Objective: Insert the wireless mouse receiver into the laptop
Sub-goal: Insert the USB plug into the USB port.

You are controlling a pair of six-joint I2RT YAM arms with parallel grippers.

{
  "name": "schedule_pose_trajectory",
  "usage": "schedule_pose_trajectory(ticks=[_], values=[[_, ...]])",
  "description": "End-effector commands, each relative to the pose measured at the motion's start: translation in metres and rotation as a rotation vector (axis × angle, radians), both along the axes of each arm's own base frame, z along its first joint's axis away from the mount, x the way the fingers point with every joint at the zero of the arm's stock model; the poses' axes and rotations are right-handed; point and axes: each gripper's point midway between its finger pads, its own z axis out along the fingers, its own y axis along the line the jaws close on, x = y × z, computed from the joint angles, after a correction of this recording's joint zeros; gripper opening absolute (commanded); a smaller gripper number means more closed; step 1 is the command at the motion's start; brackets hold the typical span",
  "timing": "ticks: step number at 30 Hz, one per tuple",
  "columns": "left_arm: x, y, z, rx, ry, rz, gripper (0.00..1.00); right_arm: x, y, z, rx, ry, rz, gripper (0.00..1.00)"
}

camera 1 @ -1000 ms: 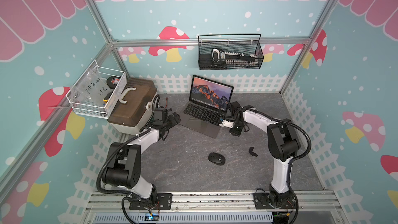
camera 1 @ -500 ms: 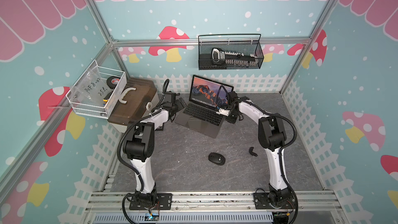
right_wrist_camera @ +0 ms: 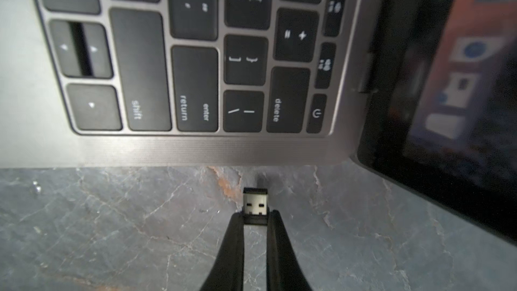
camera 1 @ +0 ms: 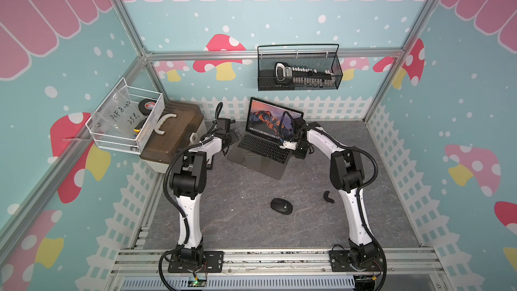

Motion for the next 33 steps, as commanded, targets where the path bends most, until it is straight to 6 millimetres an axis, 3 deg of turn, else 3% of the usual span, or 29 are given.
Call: schedule_pose_trajectory(ticks=[1, 17, 27, 33], values=[[0.003, 0.006, -0.006, 0.017, 0.027, 0.011, 0.99, -0.008, 0.002, -0.005, -0.004, 0.047, 0.028, 0.12], [-0.001, -0.002, -0.034, -0.002, 0.106, -0.043, 0.99, 0.0, 0.021, -0.01, 0.036, 0.051, 0.009, 0.11], [-0.006, 0.005, -0.039, 0.013, 0.122, -0.035, 0.99, -0.002, 0.013, -0.004, 0.049, 0.05, -0.014, 0.11], [-0.009, 0.001, -0.046, -0.01, 0.14, -0.045, 0.99, -0.001, 0.028, -0.007, 0.131, 0.054, -0.036, 0.1]])
